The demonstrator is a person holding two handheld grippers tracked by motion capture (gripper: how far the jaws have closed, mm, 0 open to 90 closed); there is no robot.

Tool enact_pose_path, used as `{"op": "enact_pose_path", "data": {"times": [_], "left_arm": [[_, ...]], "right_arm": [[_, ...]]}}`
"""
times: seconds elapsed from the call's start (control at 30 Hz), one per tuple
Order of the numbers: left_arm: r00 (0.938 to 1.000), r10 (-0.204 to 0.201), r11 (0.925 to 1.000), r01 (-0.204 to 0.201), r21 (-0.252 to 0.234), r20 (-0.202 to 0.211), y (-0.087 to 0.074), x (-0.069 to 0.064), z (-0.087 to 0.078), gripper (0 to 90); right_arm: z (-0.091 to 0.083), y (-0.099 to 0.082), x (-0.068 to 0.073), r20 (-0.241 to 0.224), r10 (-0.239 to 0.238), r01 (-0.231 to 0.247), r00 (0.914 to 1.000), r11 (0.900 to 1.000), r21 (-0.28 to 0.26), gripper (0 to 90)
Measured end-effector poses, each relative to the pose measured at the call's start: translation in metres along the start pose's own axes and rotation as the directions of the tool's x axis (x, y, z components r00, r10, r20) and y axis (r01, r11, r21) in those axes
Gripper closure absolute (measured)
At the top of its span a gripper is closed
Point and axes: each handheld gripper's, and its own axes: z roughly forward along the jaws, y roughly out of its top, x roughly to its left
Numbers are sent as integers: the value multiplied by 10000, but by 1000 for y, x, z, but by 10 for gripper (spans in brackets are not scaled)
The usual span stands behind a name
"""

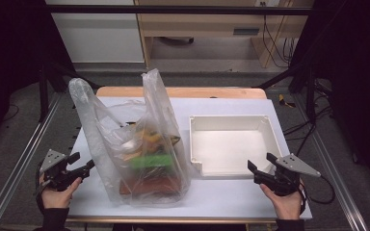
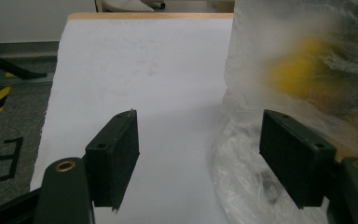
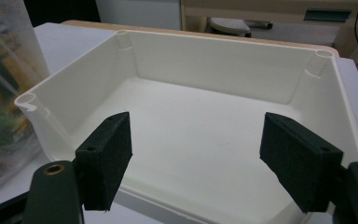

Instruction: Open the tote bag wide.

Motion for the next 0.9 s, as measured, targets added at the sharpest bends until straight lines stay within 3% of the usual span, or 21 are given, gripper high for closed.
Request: {"op": "enact_pose_path", "data": {"times": [0.47,0.63,0.73,0.9], "left_arm": [[9989,-101,9992,119,-385,448,8,-2,-10,303],[9978,-145,9983,181,-560,644,12,-3,-17,341],[9971,-117,9968,176,-777,751,17,-3,-24,361],[9957,-93,9926,203,-1198,923,24,-4,-37,392]], "right_arm": [[-1,10,17,-429,68,-80,9991,9996,-270,292],[2,18,28,-869,145,-176,9961,9992,-357,298],[3,23,33,-974,-40,4,9952,9993,-365,304],[10,35,48,-1577,-152,74,9874,9987,-501,321]]}}
